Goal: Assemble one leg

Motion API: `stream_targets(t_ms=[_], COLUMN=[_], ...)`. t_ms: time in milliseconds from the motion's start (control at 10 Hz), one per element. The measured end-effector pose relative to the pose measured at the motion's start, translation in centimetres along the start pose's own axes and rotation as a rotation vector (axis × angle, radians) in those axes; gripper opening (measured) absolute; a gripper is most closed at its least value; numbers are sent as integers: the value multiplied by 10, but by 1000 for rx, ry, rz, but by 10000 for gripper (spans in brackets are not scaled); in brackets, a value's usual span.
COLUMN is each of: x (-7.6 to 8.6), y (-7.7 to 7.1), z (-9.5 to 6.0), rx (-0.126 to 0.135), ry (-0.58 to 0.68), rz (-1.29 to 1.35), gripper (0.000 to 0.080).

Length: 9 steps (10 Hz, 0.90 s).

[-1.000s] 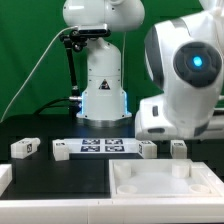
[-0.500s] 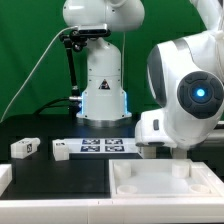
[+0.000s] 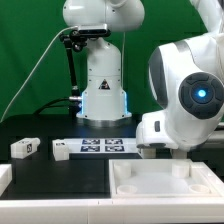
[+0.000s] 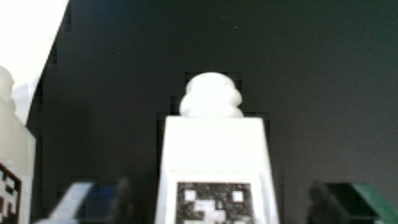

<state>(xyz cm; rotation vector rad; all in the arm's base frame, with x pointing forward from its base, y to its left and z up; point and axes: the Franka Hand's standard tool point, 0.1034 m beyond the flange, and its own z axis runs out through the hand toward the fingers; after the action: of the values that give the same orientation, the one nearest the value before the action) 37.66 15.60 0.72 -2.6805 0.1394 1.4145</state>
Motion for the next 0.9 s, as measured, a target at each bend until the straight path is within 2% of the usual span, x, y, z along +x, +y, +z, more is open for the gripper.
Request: stream_targets(t_ms=[100, 300, 800, 900], x=[0, 0, -2, -13], y=[0, 0, 0, -2], z=[0, 0, -3, -22], rx=[0, 0, 2, 6], ry=[0, 0, -4, -31], rz=[0, 0, -1, -11], gripper=[308, 284, 284, 285])
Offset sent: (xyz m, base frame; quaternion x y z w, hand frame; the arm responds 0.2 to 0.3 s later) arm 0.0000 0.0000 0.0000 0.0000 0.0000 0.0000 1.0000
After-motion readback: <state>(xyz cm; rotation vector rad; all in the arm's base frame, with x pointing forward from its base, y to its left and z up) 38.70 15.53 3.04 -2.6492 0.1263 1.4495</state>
